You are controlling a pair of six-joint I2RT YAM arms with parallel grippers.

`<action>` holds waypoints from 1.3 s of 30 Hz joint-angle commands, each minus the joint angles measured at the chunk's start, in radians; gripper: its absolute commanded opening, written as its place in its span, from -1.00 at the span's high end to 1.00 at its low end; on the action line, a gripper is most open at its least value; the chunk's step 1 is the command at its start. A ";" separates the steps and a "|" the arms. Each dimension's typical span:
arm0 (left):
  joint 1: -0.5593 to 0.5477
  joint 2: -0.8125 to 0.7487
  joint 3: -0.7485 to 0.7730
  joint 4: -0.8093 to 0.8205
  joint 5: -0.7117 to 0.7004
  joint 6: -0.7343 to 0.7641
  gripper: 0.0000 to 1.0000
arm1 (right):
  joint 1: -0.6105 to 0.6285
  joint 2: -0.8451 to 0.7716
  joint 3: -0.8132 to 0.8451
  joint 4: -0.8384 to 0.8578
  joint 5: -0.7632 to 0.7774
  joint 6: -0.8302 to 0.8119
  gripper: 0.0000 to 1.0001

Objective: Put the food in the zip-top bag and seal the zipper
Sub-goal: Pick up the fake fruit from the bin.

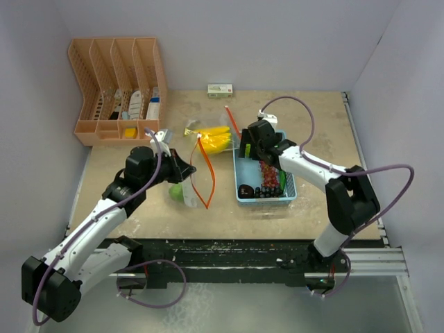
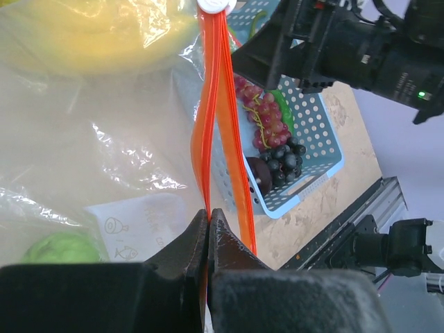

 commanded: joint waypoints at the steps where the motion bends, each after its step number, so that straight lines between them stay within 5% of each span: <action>1: -0.002 -0.030 0.026 0.020 0.023 0.010 1.00 | -0.034 0.062 0.043 0.092 0.017 0.039 -0.99; 12: -0.002 -0.043 0.030 0.009 0.025 0.028 1.00 | -0.062 0.255 0.125 0.203 0.081 -0.002 -1.00; 16: -0.002 -0.039 0.036 0.000 0.022 0.038 1.00 | -0.063 0.277 0.115 0.240 0.111 -0.005 -0.86; 18: -0.002 -0.039 0.034 -0.004 0.022 0.041 1.00 | -0.063 0.277 0.090 0.285 0.106 -0.020 -0.68; 25: -0.003 -0.023 0.030 -0.004 0.022 0.043 1.00 | -0.062 0.215 0.026 0.298 0.124 -0.037 0.42; 31: -0.002 -0.013 0.035 -0.004 0.017 0.046 1.00 | 0.021 -0.066 -0.076 0.236 0.105 -0.069 0.57; 35: -0.002 -0.008 0.036 -0.002 0.015 0.044 1.00 | 0.130 -0.256 -0.159 0.271 -0.066 -0.143 0.56; 39: -0.003 -0.003 0.036 -0.004 0.010 0.047 1.00 | 0.175 -0.412 -0.255 0.442 -0.463 -0.178 0.50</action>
